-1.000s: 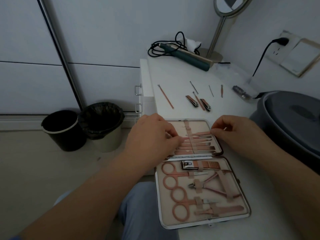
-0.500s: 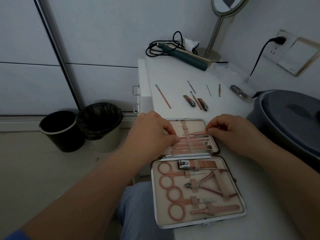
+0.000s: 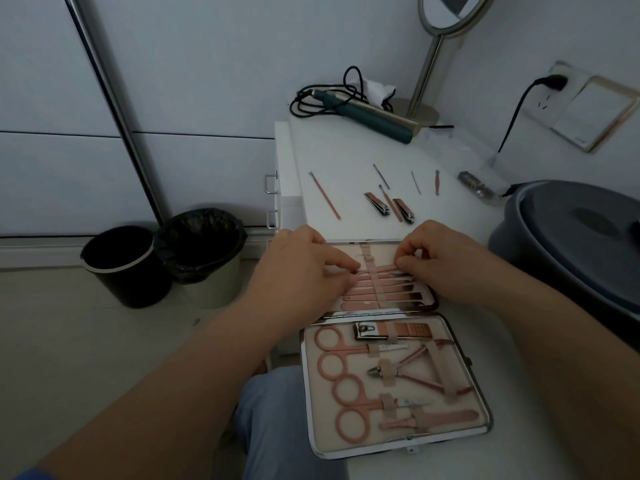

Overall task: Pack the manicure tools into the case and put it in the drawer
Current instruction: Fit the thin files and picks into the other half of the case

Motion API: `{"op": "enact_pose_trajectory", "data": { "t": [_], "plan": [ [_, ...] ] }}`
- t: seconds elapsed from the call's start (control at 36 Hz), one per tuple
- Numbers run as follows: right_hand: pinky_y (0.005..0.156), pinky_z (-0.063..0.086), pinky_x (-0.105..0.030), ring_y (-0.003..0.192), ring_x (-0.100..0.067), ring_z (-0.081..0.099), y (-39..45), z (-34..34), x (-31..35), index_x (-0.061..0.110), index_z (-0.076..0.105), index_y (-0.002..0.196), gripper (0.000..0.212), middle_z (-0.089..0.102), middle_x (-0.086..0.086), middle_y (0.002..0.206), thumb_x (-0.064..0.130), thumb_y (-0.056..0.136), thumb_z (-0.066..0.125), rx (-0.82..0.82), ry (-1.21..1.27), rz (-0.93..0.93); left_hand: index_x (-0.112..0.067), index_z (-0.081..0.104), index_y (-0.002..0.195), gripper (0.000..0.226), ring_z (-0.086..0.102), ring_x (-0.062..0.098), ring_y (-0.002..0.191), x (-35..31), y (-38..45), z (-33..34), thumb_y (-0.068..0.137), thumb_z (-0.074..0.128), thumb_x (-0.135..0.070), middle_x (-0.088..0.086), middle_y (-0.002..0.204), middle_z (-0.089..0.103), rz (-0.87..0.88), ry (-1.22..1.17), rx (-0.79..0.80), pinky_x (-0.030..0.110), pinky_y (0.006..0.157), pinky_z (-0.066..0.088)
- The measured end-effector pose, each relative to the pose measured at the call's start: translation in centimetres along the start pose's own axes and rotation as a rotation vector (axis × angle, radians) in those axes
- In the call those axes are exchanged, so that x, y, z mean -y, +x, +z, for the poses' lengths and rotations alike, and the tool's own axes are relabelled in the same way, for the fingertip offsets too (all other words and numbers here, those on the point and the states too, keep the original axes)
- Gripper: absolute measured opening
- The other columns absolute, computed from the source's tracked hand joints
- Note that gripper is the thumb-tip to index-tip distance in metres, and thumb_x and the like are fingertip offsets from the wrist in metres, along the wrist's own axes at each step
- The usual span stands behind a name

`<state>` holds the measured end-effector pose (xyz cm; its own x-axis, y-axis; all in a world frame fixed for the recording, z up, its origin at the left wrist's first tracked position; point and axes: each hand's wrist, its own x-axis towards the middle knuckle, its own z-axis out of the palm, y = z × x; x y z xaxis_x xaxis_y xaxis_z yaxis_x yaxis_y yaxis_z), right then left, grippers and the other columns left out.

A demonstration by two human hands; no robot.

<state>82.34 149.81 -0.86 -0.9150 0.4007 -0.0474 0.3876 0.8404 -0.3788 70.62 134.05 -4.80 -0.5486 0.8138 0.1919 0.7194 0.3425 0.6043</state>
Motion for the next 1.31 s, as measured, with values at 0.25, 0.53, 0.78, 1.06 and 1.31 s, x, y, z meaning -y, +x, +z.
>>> {"op": "enact_pose_trajectory", "data": {
  "t": [0.25, 0.53, 0.78, 1.06, 1.31],
  "plan": [
    [0.051, 0.031, -0.010, 0.059, 0.000, 0.051, 0.6, 0.4, 0.3, 0.031, 0.054, 0.059, 0.033, 0.054, 0.013, 0.066, 0.022, 0.090, 0.053, 0.051, -0.039, -0.015, -0.049, 0.062, 0.102, 0.031, 0.036, 0.013, 0.095, 0.0, -0.2, -0.3, 0.076, 0.045, -0.055, -0.009, 0.096, 0.046, 0.095, 0.065, 0.038, 0.032, 0.084, 0.035],
    [0.055, 0.032, -0.011, 0.067, 0.005, 0.054, 0.2, 0.7, 0.4, 0.037, 0.057, 0.064, 0.024, 0.059, 0.018, 0.071, 0.028, 0.086, 0.060, -0.014, 0.079, 0.050, -0.051, 0.057, 0.107, 0.049, 0.035, 0.008, 0.087, -0.5, -0.5, -0.9, 0.074, 0.023, -0.066, -0.012, 0.095, 0.047, 0.147, 0.286, 0.021, 0.029, 0.074, 0.027],
    [0.055, 0.028, -0.008, 0.069, 0.007, 0.048, -0.2, 1.1, 0.6, 0.040, 0.052, 0.068, 0.023, 0.051, 0.022, 0.075, 0.029, 0.086, 0.060, -0.054, 0.110, 0.090, -0.049, 0.060, 0.105, 0.049, 0.036, 0.008, 0.088, -0.3, -0.6, -0.6, 0.073, 0.028, -0.066, -0.012, 0.094, 0.047, 0.131, 0.225, 0.010, 0.030, 0.078, 0.032],
    [0.057, 0.029, -0.012, 0.069, 0.007, 0.048, 0.3, 1.2, 0.3, 0.037, 0.055, 0.068, 0.018, 0.055, 0.020, 0.076, 0.030, 0.082, 0.064, -0.151, 0.182, 0.144, -0.036, 0.067, 0.099, 0.036, 0.039, 0.008, 0.099, 0.5, -0.6, -0.7, 0.076, 0.046, -0.053, -0.014, 0.094, 0.049, 0.078, -0.027, 0.003, 0.027, 0.084, 0.035],
    [0.057, 0.038, -0.026, 0.065, -0.014, 0.052, 7.6, -0.9, 0.0, 0.019, 0.054, 0.077, 0.015, 0.056, 0.003, 0.073, 0.024, 0.088, 0.045, -0.530, 0.212, 0.411, -0.024, 0.068, 0.103, 0.024, 0.052, 0.006, 0.095, 1.7, -0.5, -1.7, 0.087, 0.053, -0.015, -0.010, 0.101, 0.064, 0.097, -0.155, 0.018, 0.009, 0.075, 0.033]
  ]
}}
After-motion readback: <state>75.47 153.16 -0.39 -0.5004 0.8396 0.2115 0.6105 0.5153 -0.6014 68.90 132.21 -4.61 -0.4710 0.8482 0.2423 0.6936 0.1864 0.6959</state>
